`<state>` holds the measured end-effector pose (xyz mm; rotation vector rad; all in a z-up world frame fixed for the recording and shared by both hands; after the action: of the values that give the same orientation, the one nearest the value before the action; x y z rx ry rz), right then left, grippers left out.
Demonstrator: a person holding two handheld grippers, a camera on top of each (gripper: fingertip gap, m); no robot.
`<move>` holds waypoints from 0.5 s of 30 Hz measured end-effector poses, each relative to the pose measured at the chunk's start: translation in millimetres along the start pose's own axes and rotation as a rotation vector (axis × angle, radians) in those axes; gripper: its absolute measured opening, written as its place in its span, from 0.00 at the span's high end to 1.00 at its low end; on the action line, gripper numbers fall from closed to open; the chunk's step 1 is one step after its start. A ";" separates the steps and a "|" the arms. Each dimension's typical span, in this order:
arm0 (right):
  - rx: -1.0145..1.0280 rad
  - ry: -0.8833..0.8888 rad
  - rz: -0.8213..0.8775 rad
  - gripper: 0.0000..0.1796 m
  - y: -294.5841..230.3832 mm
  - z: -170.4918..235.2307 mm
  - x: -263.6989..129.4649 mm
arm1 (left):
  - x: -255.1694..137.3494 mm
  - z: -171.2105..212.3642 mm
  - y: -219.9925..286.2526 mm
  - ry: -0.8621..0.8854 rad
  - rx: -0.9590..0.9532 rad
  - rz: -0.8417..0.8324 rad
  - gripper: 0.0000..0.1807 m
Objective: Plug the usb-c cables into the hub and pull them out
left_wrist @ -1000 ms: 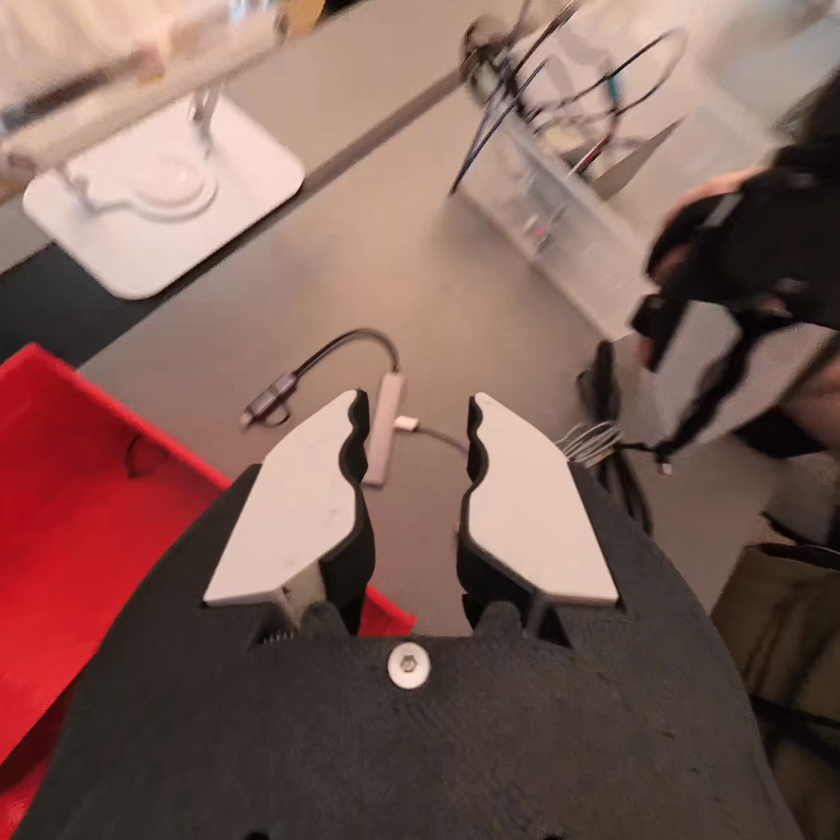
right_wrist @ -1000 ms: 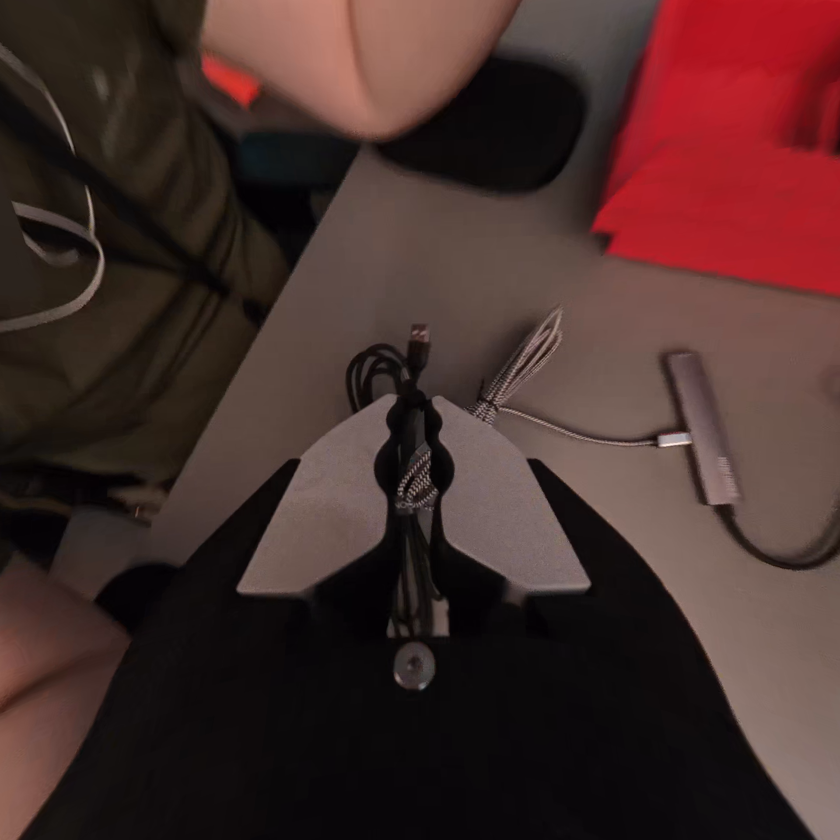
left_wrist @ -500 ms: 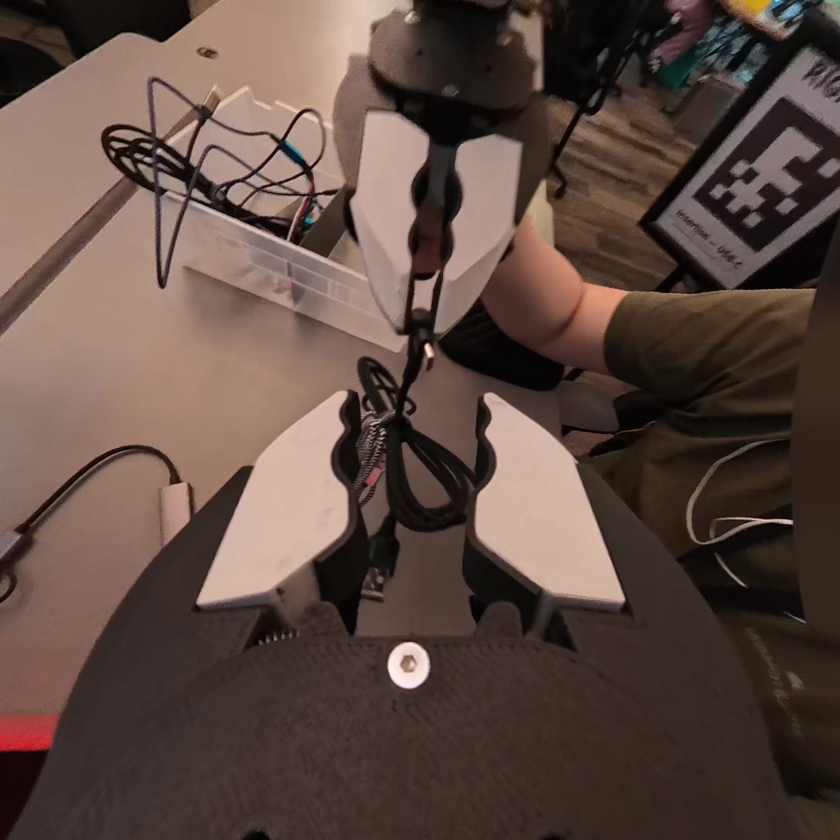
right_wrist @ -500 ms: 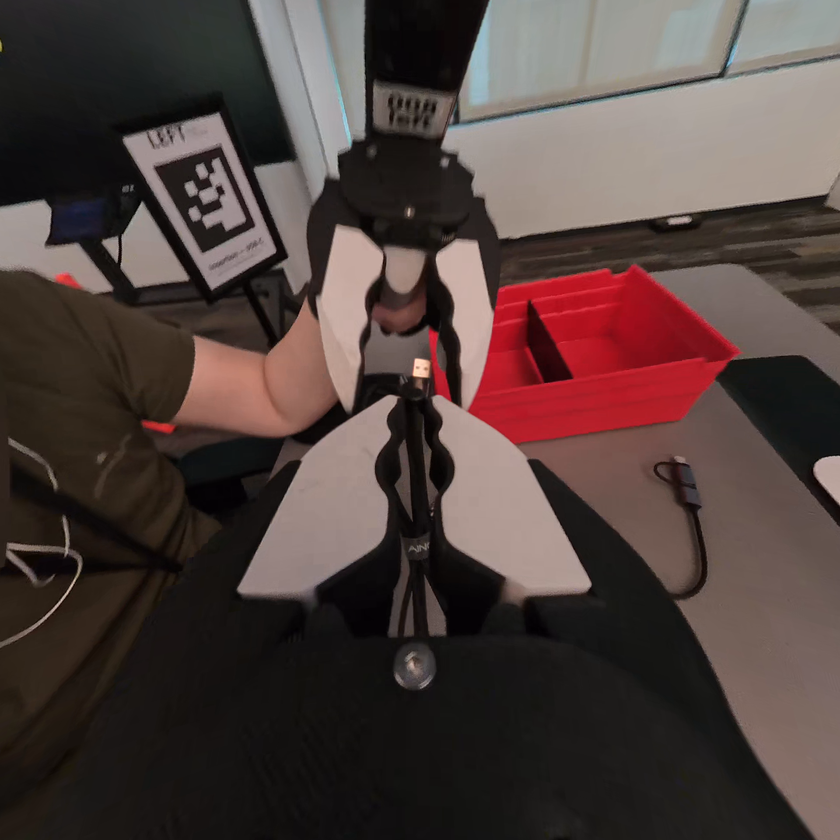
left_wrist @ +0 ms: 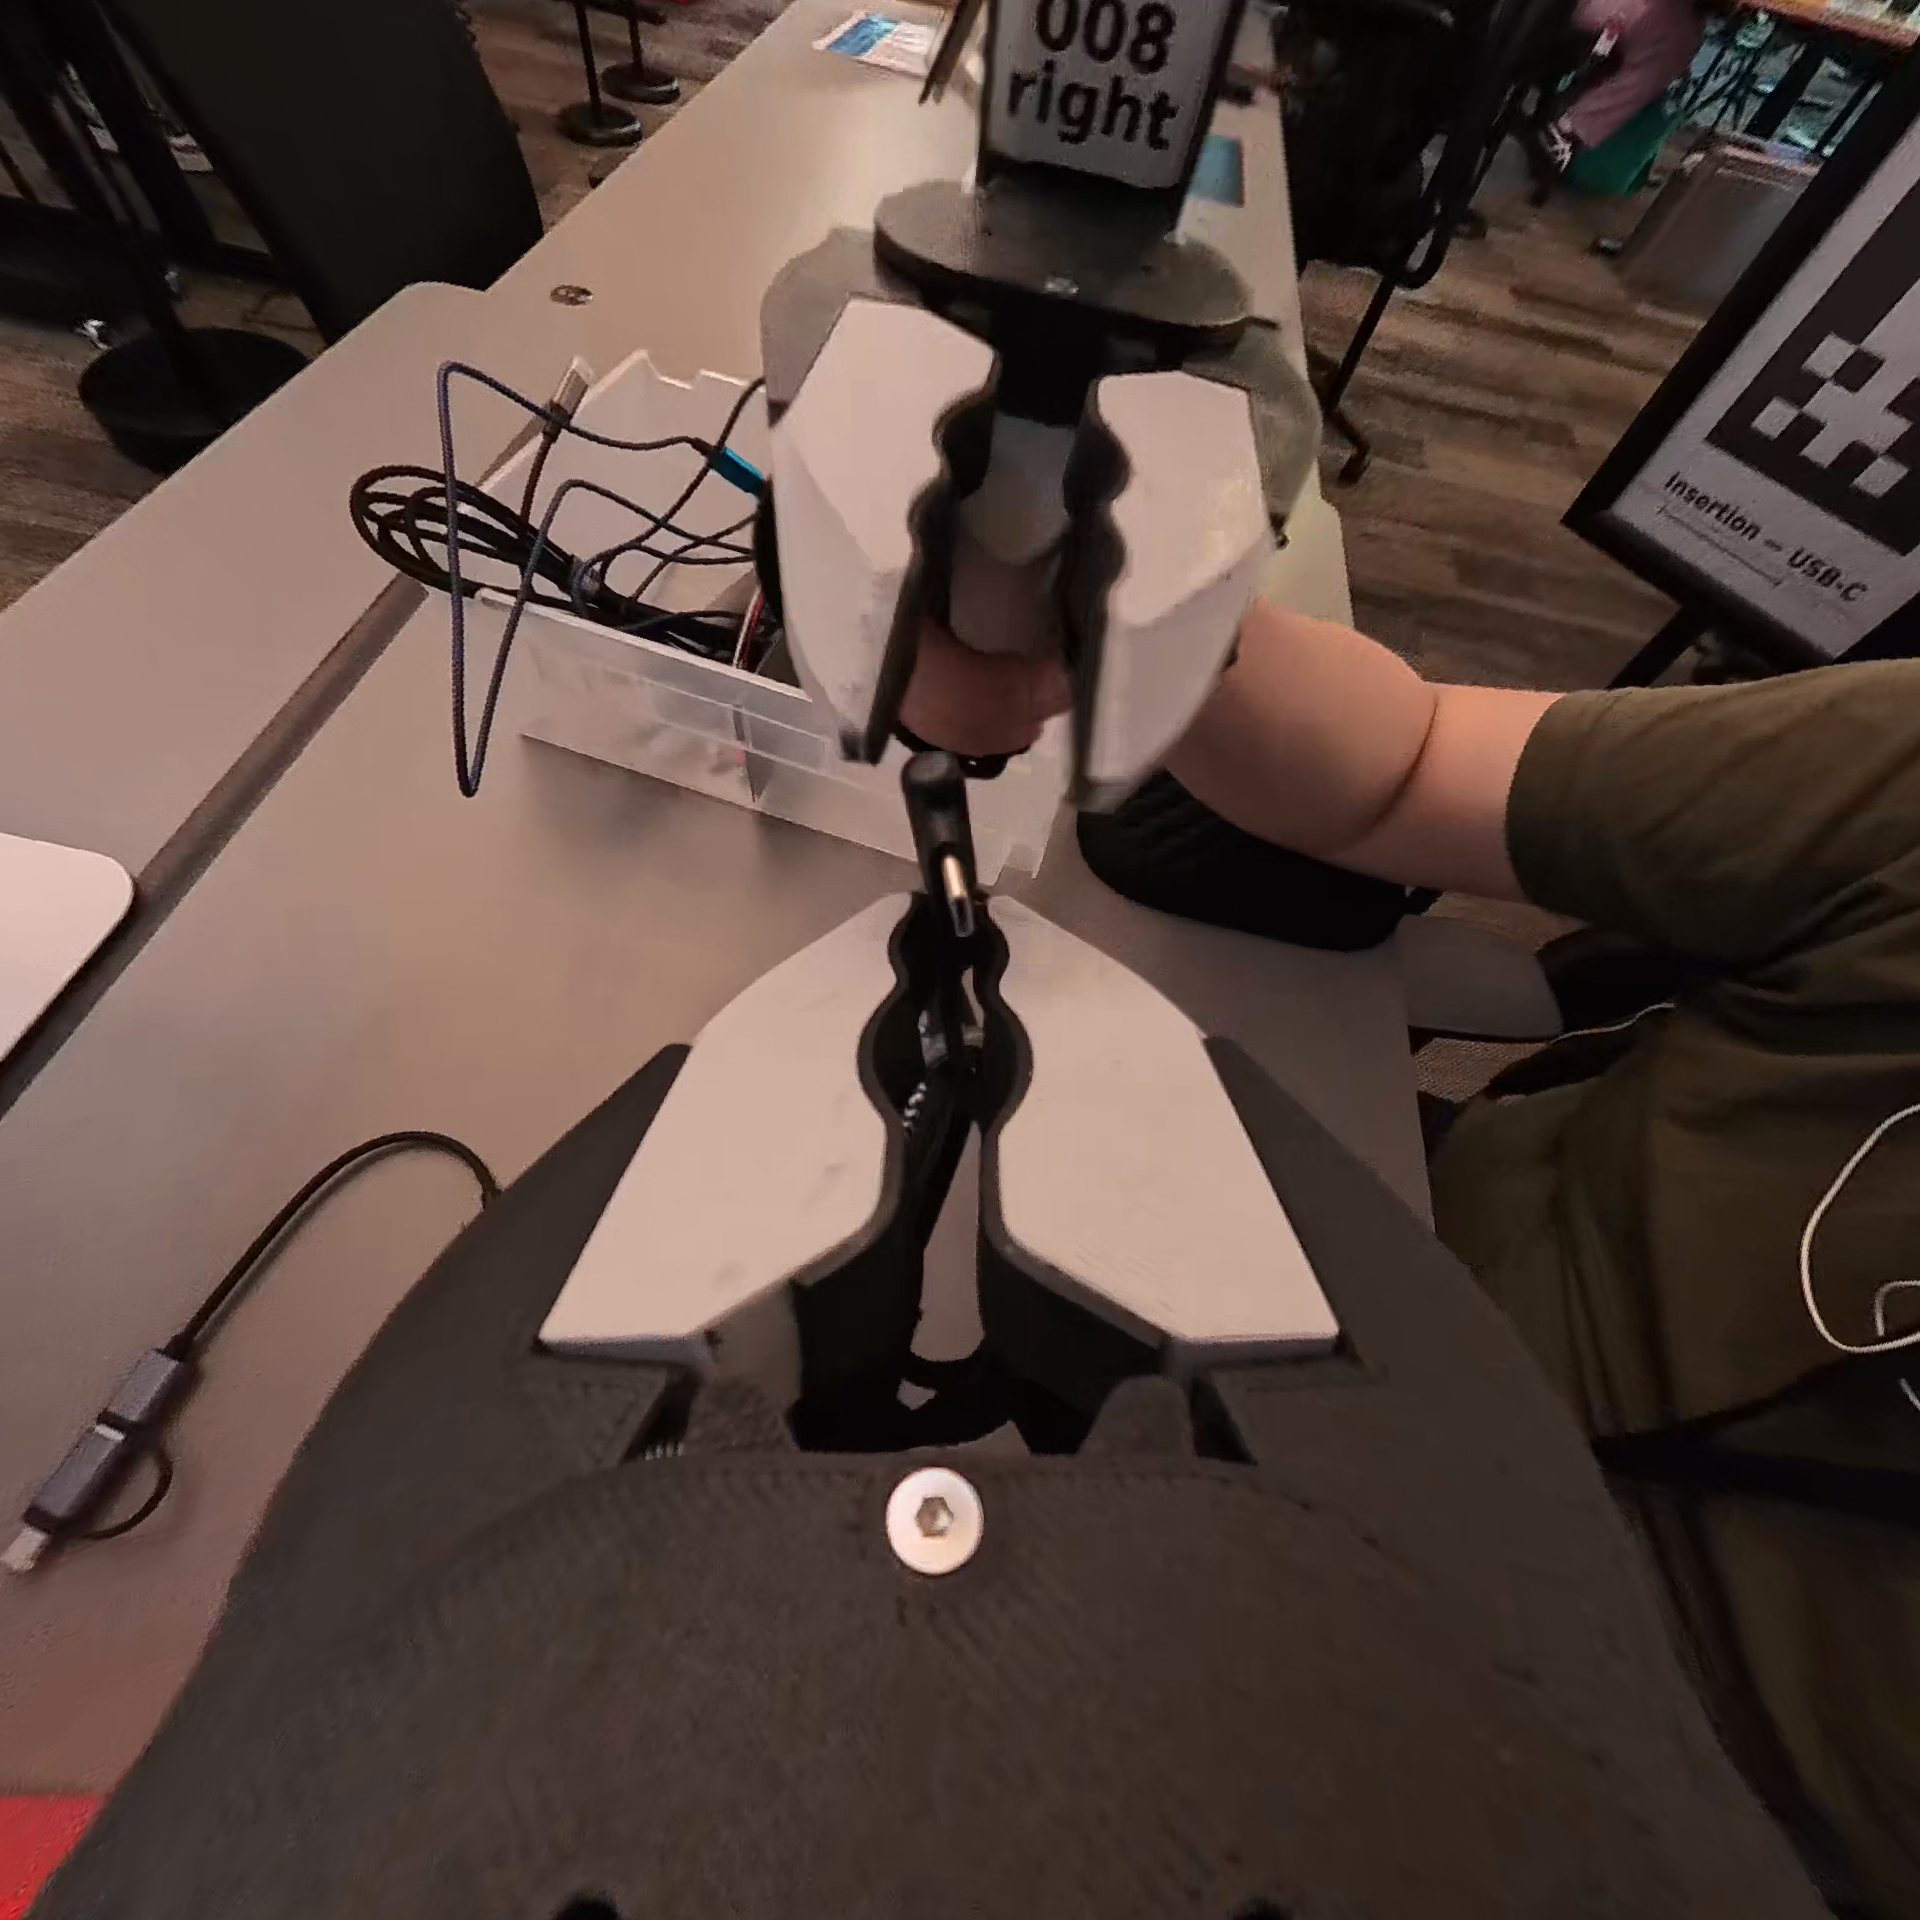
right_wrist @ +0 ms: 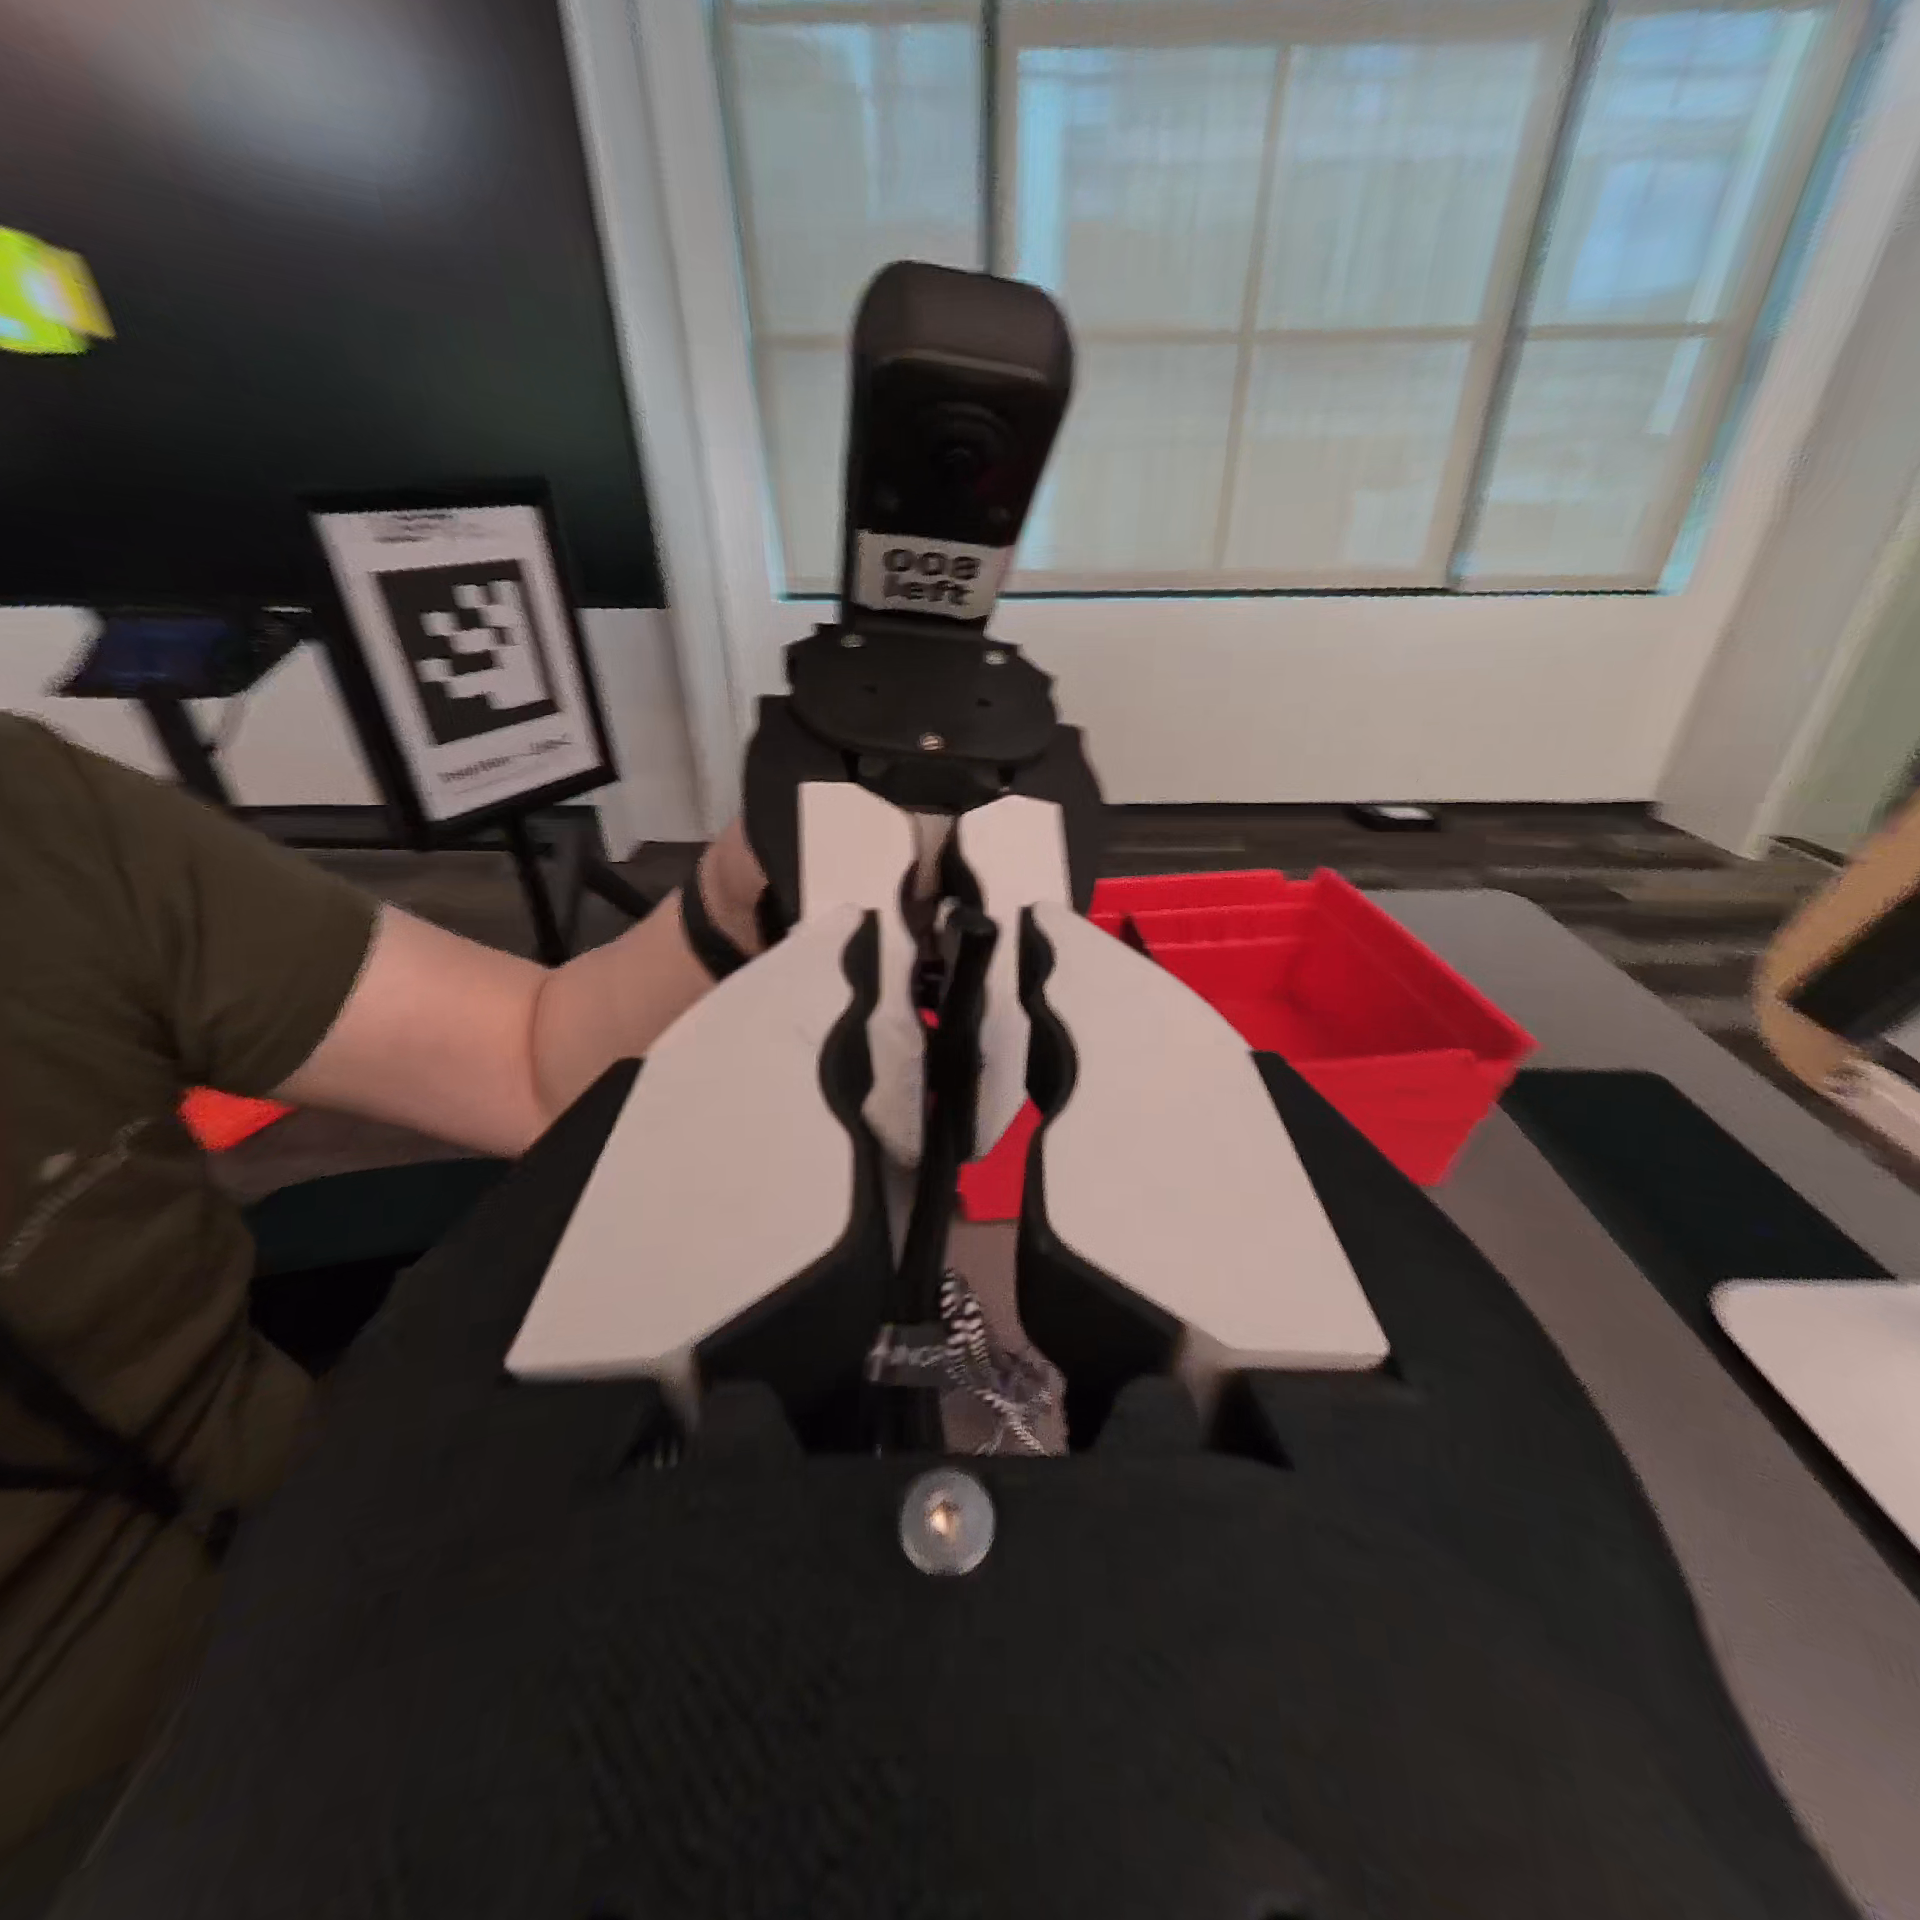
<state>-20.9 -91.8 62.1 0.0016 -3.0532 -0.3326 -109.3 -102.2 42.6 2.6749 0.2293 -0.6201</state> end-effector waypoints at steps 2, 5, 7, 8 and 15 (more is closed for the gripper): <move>0.058 0.048 -0.050 0.83 0.8 3.9 0.0 | -0.9 -1.0 -0.6 0.012 -0.007 0.007 0.97; 0.145 0.103 -0.030 0.84 8.1 8.0 0.3 | -3.0 -2.1 -1.2 0.024 -0.006 0.005 0.97; 0.207 0.124 -0.034 0.88 10.7 9.6 0.1 | -4.3 -2.1 -1.0 0.025 -0.004 0.004 0.97; 0.226 0.112 -0.047 0.88 10.4 11.3 1.4 | -4.6 -2.1 -1.0 0.023 -0.006 0.005 0.97; 0.257 0.121 -0.054 0.95 7.3 14.9 8.6 | -3.6 -1.5 -2.1 0.017 -0.016 0.008 0.97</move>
<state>-30.5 -81.6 49.8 0.1131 -2.9556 0.0573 -112.4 -99.9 44.8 2.6659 0.2272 -0.5906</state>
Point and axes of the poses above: each gripper's, where its closed fingertips meet, x out along the fingers, z out of its underside, y = z × x across the jaws, the point moved 6 cm from there along -x, back along the fingers, and after that the axes turned 13 degrees about -x, right-handed, at the moved point
